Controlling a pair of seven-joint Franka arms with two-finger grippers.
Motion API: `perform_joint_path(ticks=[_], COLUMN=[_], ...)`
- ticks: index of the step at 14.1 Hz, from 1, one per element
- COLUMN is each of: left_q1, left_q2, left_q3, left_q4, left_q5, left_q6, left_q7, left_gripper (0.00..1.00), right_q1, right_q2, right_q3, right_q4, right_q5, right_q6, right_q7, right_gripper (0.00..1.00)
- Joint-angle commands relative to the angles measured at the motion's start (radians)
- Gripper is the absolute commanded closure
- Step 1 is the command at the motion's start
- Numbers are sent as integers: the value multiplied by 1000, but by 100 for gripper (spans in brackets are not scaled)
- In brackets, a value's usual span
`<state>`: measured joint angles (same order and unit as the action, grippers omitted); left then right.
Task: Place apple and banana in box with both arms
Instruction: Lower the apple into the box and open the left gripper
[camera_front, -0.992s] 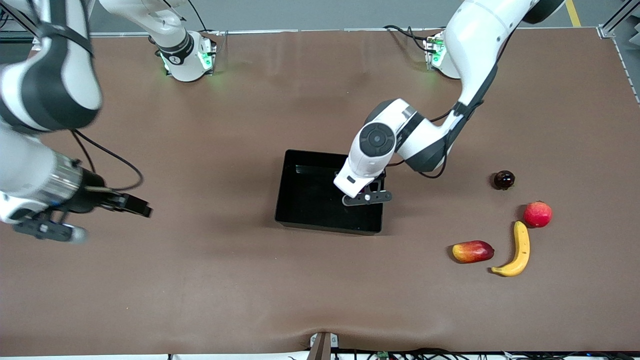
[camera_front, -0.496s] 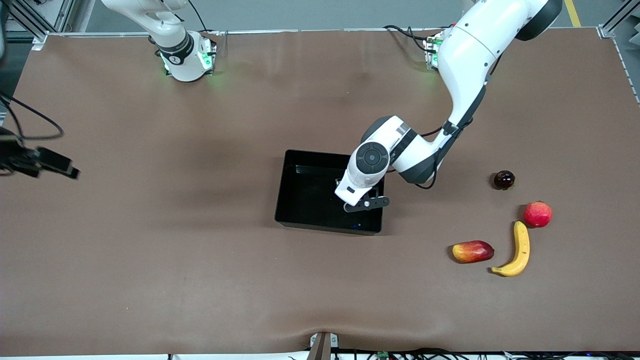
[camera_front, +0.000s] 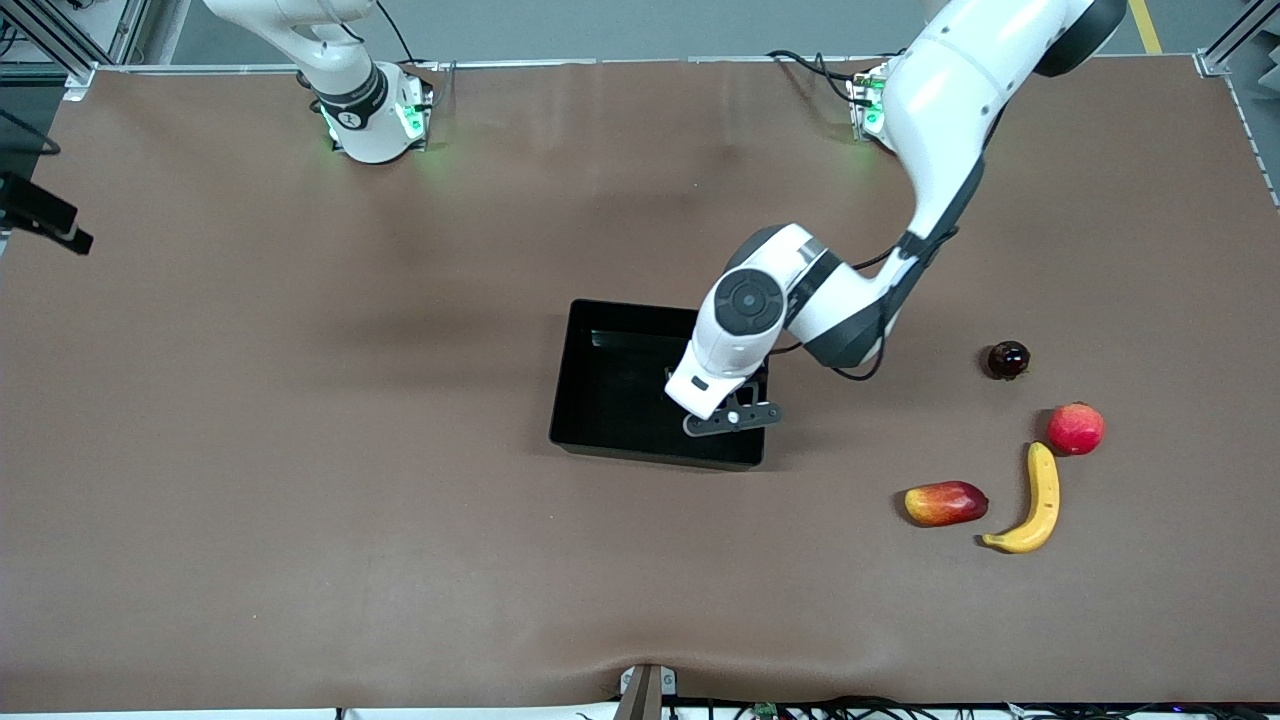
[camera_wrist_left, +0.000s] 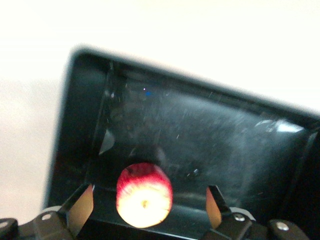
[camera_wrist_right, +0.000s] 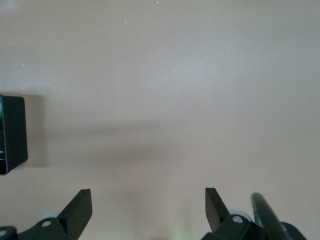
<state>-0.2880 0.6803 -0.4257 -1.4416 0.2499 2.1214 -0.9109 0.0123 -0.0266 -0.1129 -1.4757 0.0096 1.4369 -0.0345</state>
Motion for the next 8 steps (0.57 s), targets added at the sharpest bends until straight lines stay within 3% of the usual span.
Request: perform_joint_path(ticks=[1, 5, 8], left_q1=[91, 267, 429], left_q2=[-100, -128, -98], left_q3=[-2, 1, 2], left_q4=[-11, -16, -16], left_q5=[19, 23, 45], left_q6=[-20, -20, -14], left_q7=[32, 209, 534], left_gripper=[0, 0, 0], right_q1=[18, 43, 41], right_q2=[-64, -46, -32], right_q3=[22, 22, 22], right_q4=[-84, -83, -84], right_q5=[-65, -85, -50], right_q6=[30, 91, 115], right_q7=[-13, -16, -21], right_gripper=[0, 0, 0])
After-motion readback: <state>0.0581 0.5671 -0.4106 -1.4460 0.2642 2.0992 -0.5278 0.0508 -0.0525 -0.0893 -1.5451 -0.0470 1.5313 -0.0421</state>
